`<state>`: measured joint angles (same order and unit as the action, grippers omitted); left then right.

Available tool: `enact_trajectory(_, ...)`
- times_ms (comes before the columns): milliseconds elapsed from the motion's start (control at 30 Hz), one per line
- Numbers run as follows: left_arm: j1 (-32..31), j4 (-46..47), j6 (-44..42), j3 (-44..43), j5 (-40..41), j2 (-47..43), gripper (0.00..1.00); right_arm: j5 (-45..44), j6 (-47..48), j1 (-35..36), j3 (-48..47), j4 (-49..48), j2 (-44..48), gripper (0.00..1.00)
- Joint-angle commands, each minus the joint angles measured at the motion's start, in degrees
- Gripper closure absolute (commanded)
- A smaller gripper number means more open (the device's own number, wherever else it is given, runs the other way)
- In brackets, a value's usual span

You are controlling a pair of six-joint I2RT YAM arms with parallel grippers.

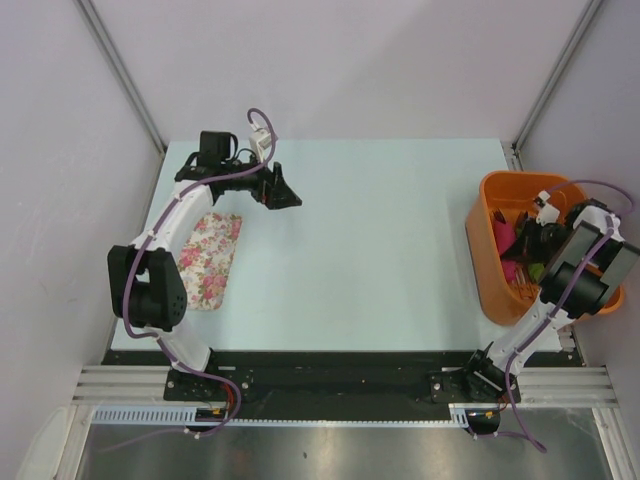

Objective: Place the utensils on the paper napkin and roll it up

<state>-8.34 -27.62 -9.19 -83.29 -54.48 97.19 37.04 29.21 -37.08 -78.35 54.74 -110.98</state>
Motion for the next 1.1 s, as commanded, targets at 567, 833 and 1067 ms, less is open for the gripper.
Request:
enact_trajectory(567, 2.62, -1.92, -5.31, -3.19, -0.36, -0.60, 0.00, 5.86, 14.74, -0.89, -14.38, 12.50, -6.18, 1.00)
enact_trajectory(833, 3.06, -1.04, -3.91, -3.90, -1.07, 1.07, 0.00, 1.99, 11.92, -0.27, -14.82, 8.98, -9.60, 1.00)
enact_trajectory(1067, 3.06, -0.68, -3.11, -3.20, -1.33, 0.90, 0.00, -1.61, 9.81, 0.43, -13.50, 6.17, -10.57, 0.92)
